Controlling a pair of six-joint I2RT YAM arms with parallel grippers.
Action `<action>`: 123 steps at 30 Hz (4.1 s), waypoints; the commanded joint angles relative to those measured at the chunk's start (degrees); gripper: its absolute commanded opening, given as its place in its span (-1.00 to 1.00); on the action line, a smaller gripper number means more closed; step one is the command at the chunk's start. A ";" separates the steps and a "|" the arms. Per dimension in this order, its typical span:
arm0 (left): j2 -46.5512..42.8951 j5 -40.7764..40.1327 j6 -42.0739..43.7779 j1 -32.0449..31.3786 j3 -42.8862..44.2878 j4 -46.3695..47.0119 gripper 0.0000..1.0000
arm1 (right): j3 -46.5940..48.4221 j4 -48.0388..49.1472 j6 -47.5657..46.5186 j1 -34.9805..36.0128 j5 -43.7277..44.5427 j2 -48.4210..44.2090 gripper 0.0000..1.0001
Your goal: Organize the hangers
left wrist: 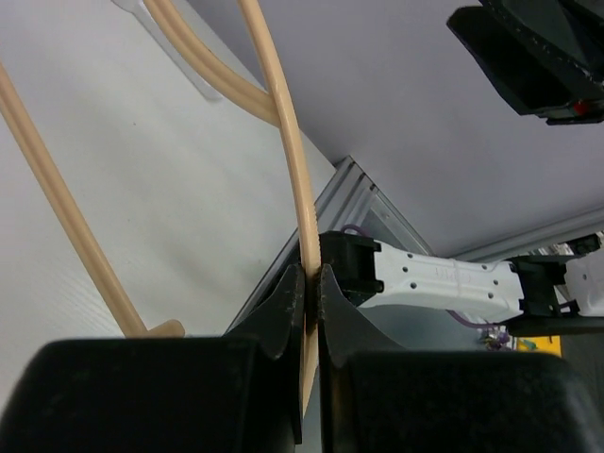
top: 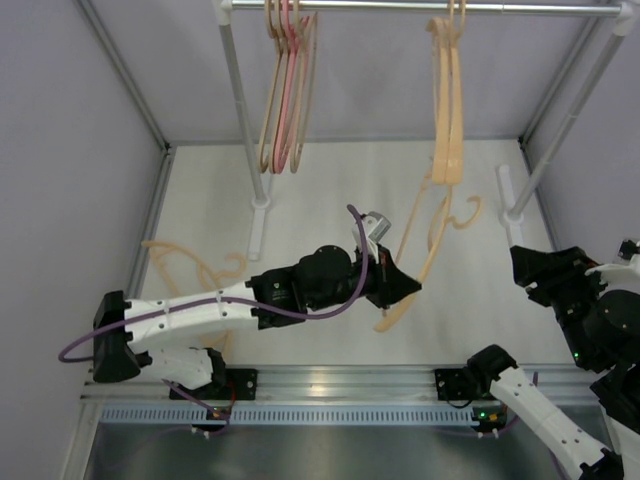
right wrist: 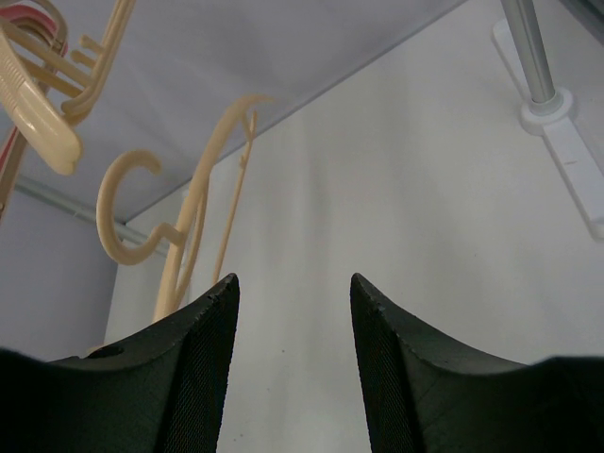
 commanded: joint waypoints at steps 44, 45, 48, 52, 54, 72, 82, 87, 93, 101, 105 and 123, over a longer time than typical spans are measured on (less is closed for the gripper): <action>4.68 -19.92 10.43 5.75 23.92 9.80 -1.00 | 2.88 -2.18 -1.99 0.67 0.21 2.01 -0.02; 6.69 -19.83 10.78 5.93 25.32 9.71 -1.00 | 2.88 -2.18 -2.00 0.76 0.12 2.01 -0.01; 10.83 -18.52 11.31 7.07 30.77 8.57 -1.00 | 3.23 -2.18 -2.35 0.76 0.12 2.28 -0.01; 15.05 -16.06 9.65 10.40 36.14 7.78 -1.00 | 3.67 -2.18 -2.70 0.76 -0.06 2.63 -0.01; 16.38 -13.95 8.77 11.63 38.86 7.60 -1.00 | 3.85 -2.27 -2.87 0.67 0.03 2.63 -0.01; 30.18 -8.76 3.14 17.79 56.01 1.36 -1.00 | 5.52 -3.85 -3.14 0.67 0.21 2.02 0.00; 29.39 -7.88 -0.37 20.07 51.79 4.17 -1.00 | 5.08 -4.47 -3.23 0.76 0.65 1.31 0.00; 29.92 -6.74 -2.13 21.04 51.44 4.18 -1.00 | 4.91 -4.64 -3.14 0.76 0.65 1.31 0.00; 29.22 -5.86 -2.66 21.13 49.25 5.22 -0.99 | 4.91 -4.64 -3.05 0.76 0.56 1.22 0.00; 26.41 -4.72 -2.40 21.13 45.82 6.90 -0.54 | 4.82 -4.73 -2.88 0.67 0.56 0.96 0.00; 23.51 -4.63 -1.26 20.87 43.01 7.34 -0.30 | 4.64 -4.73 -2.79 0.76 0.38 0.70 0.00; 3.65 -14.11 11.04 8.05 15.53 3.48 -0.17 | 2.01 -4.64 -2.35 0.76 1.00 -0.27 0.01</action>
